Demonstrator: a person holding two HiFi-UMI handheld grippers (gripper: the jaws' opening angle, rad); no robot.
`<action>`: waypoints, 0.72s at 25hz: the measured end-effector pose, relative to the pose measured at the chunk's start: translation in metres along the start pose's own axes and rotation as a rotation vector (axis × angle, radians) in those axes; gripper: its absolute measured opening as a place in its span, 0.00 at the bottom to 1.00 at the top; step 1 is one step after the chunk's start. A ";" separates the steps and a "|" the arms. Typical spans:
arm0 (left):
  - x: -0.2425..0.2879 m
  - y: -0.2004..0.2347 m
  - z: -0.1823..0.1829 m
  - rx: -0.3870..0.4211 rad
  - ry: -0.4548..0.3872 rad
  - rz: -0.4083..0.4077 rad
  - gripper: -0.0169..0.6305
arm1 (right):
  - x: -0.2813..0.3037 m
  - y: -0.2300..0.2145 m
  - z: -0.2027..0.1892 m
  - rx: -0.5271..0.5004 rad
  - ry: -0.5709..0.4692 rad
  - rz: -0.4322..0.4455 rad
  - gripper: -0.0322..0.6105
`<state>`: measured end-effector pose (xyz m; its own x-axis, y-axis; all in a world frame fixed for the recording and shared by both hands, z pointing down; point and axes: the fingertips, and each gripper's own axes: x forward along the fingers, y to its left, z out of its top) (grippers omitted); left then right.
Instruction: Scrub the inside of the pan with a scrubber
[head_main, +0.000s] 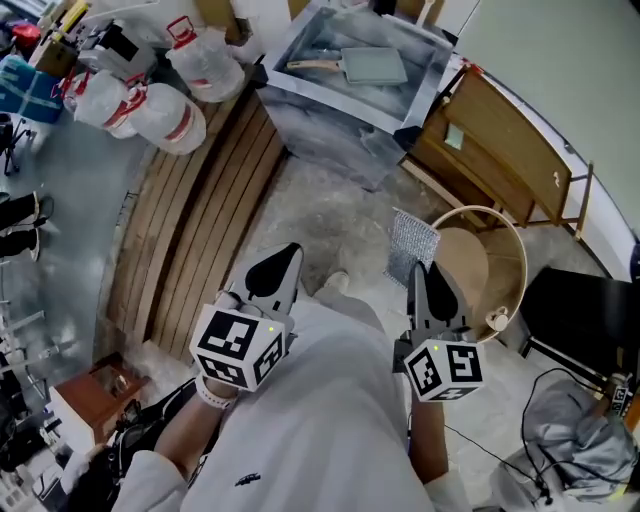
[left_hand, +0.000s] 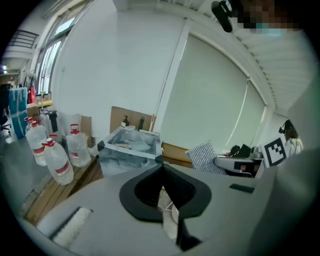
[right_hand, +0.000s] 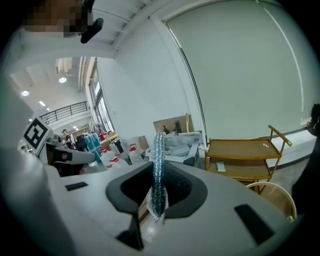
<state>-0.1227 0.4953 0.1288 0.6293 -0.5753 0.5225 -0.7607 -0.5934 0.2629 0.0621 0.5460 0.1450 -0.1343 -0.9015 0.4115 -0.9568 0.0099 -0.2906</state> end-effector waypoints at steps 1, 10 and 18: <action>0.002 -0.002 -0.001 0.002 0.001 -0.002 0.02 | 0.000 -0.002 0.001 0.003 -0.007 0.002 0.12; 0.021 -0.008 -0.001 -0.006 0.021 -0.006 0.02 | 0.007 -0.014 0.012 0.010 -0.028 0.008 0.12; 0.053 0.019 0.013 -0.058 0.033 0.007 0.02 | 0.053 -0.020 0.031 -0.002 -0.004 0.024 0.12</action>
<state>-0.1020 0.4465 0.1513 0.6193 -0.5596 0.5507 -0.7734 -0.5555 0.3053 0.0819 0.4849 0.1456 -0.1562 -0.9029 0.4006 -0.9538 0.0326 -0.2987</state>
